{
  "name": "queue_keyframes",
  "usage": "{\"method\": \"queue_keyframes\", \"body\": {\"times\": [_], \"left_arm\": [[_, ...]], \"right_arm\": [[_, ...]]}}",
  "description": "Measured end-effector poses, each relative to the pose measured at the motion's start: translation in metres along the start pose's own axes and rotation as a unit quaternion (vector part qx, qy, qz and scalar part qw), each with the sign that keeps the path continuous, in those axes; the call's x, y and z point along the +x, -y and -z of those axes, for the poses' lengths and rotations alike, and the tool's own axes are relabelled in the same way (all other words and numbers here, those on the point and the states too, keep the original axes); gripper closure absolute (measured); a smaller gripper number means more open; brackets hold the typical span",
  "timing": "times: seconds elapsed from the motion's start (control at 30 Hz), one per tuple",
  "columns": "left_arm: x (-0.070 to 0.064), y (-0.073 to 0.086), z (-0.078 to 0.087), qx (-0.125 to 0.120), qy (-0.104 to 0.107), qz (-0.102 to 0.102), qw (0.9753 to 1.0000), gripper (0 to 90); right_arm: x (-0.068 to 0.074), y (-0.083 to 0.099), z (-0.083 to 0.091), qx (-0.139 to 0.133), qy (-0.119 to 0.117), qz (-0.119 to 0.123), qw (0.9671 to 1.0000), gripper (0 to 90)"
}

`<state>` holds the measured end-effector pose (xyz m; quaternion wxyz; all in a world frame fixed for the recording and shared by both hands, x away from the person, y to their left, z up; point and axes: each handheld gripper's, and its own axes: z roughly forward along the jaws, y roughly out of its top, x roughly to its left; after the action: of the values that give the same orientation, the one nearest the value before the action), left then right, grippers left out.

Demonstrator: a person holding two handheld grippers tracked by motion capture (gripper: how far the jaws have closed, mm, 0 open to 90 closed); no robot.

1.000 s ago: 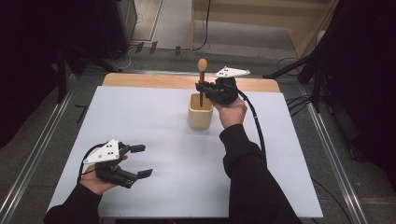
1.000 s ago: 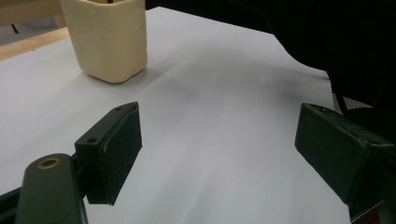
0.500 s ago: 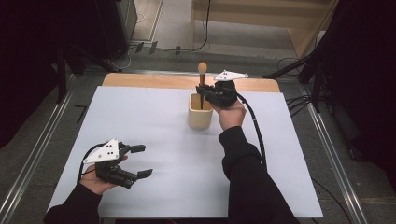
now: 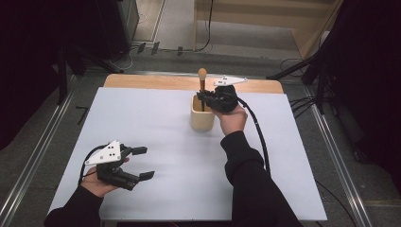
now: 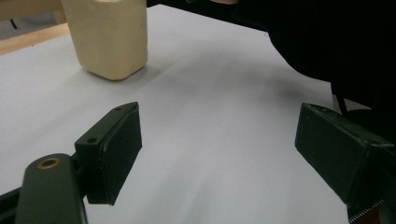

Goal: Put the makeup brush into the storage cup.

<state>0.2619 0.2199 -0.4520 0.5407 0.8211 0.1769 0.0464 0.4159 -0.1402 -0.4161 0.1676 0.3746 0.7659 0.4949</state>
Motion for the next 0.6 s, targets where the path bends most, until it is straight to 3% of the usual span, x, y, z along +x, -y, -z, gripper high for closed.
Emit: {"method": "queue_keyframes", "body": {"times": [0.5,0.53,0.57,0.6], "left_arm": [[0.0,0.0,0.0,-0.002,0.001,0.0,1.0,15.2],[0.0,0.0,0.0,-0.002,0.001,0.0,1.0,15.1],[0.0,0.0,0.0,-0.002,0.001,0.0,1.0,15.1],[0.0,0.0,0.0,-0.002,0.001,0.0,1.0,15.1]], "right_arm": [[-0.004,0.002,0.002,0.005,-0.002,-0.006,1.0,76.8],[-0.007,0.002,0.003,-0.009,-0.007,-0.01,0.9999,49.7],[-0.007,0.002,0.003,-0.009,-0.007,-0.01,0.9999,49.7],[-0.01,0.002,0.004,-0.018,-0.019,-0.031,0.9992,43.6]]}}
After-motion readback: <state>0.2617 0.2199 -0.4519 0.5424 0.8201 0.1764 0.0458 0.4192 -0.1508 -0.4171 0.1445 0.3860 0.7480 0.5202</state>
